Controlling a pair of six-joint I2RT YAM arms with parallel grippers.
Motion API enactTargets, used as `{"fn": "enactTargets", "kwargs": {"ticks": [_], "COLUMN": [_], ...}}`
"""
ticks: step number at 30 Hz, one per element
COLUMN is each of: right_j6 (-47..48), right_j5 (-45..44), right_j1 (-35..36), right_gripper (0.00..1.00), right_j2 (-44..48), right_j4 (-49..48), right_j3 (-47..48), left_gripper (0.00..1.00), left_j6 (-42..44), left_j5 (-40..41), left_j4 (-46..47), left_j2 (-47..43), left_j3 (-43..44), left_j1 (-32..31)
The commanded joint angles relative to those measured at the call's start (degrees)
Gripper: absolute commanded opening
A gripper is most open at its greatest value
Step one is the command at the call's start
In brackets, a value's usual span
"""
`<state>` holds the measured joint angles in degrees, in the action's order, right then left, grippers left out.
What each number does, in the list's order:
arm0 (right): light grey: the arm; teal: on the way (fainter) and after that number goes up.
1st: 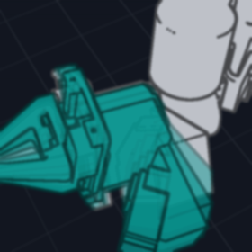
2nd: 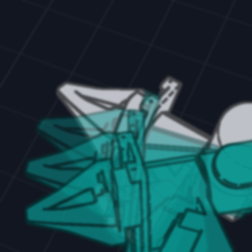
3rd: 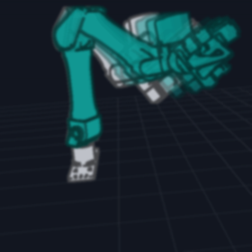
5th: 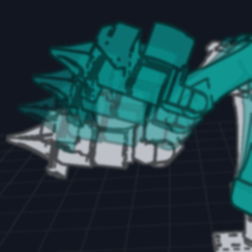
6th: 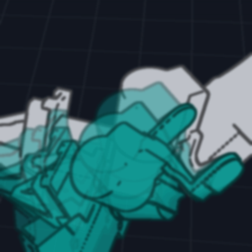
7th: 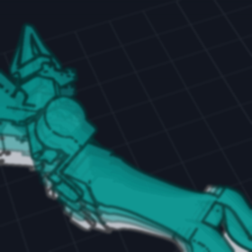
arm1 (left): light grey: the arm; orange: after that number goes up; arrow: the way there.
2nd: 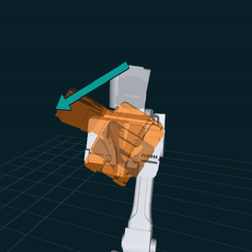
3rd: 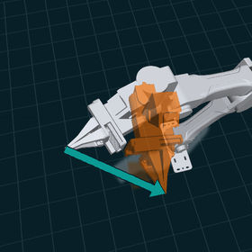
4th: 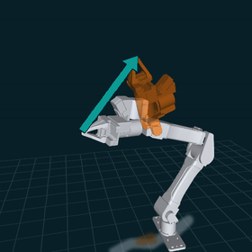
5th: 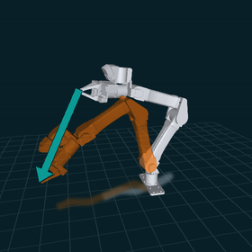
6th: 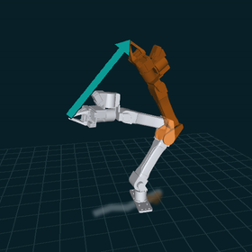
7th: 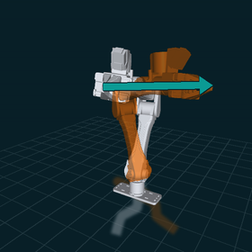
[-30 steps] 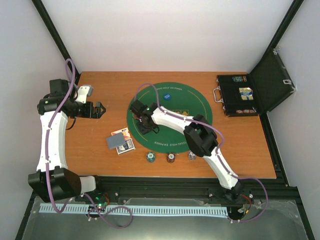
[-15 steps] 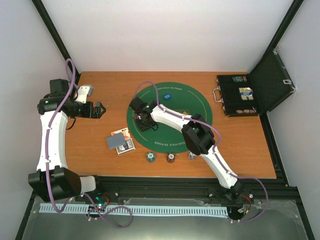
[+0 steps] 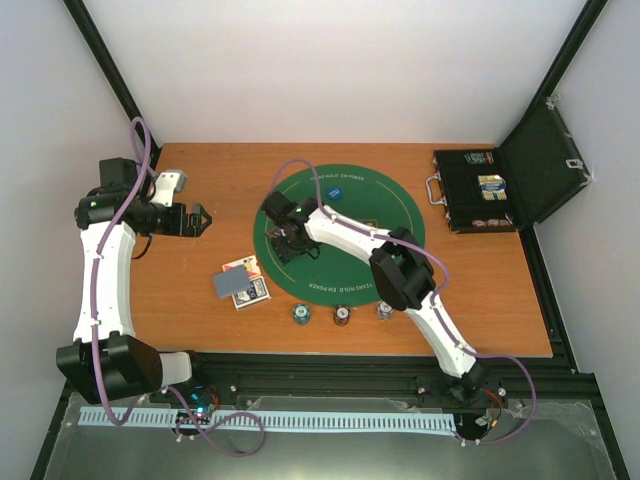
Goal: Distribute texas hold em gaming equipment
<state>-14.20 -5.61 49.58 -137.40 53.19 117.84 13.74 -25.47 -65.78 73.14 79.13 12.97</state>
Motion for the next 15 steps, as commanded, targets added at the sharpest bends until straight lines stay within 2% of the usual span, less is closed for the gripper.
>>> {"fn": "enactTargets", "kwargs": {"ticks": [1,9,15], "right_j6": [-0.08,-5.03,-8.75], "right_j5": [-1.59,-2.80,-2.20], "right_j1": [0.89,11.57,16.58], "right_gripper": [0.79,0.87,0.87], "right_j2": [11.01,26.53,29.14], "right_j4": [0.59,-4.58,-7.75], "right_j3": [-4.90,-27.79,-35.58], "left_gripper": [1.00,1.00,1.00], "left_j6": [0.78,0.32,0.24], "left_j5": [-0.44,-1.45,-1.84], "left_j4": [-0.14,-0.27,-0.70], "left_j2": [-0.19,-0.03,-0.26], "left_j3": [1.92,2.11,2.40], "left_j1": [0.31,0.30,0.33]}}
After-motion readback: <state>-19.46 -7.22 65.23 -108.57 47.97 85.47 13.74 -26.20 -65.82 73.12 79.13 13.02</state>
